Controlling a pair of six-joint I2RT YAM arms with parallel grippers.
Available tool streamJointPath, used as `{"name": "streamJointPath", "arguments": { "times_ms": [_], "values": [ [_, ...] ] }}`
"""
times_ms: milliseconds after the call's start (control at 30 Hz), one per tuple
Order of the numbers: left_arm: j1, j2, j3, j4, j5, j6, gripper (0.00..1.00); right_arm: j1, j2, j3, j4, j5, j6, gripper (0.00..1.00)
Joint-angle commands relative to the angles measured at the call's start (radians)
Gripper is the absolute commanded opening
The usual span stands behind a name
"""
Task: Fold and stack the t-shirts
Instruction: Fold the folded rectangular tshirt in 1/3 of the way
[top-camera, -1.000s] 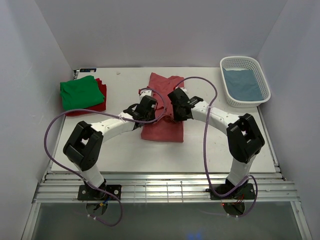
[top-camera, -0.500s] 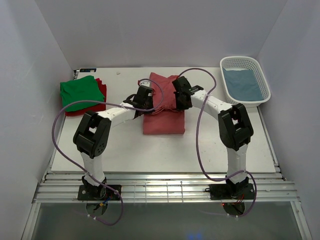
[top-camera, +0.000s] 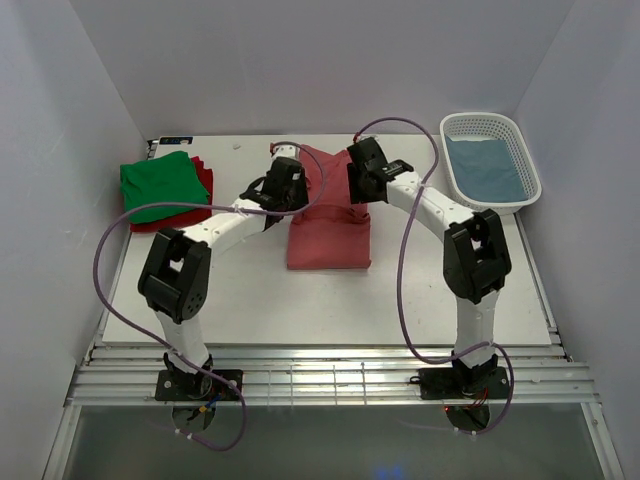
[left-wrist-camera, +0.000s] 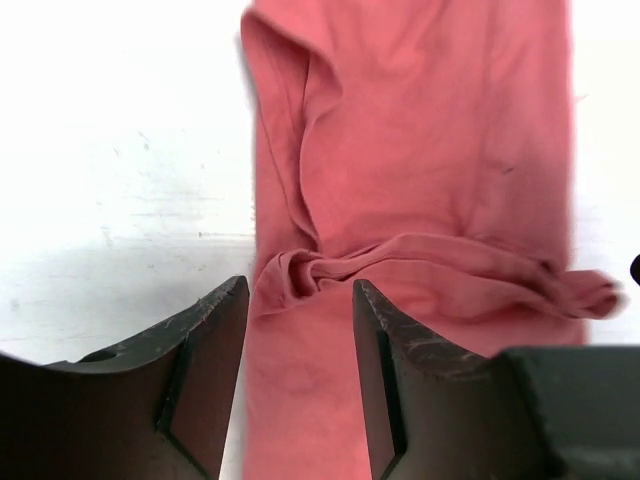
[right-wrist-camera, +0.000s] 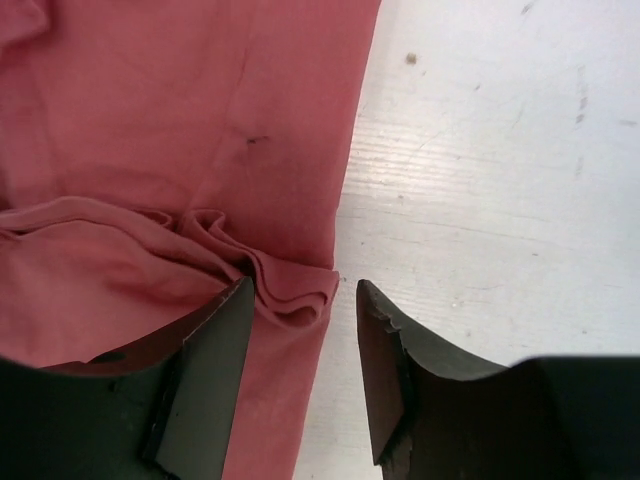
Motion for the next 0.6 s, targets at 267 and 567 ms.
{"name": "streamJointPath", "arguments": {
  "times_ms": [267,567],
  "values": [
    [-0.027,-0.217,-0.235,0.077,0.217,-0.227,0.25,0.013,-0.264,-0.272,0.141,-0.305,0.084,0.08],
    [-0.047,-0.145,-0.277,0.155,0.319,-0.286,0.08,0.013,-0.115,-0.227,0.172,-0.38,0.097,0.08]
  ]
}}
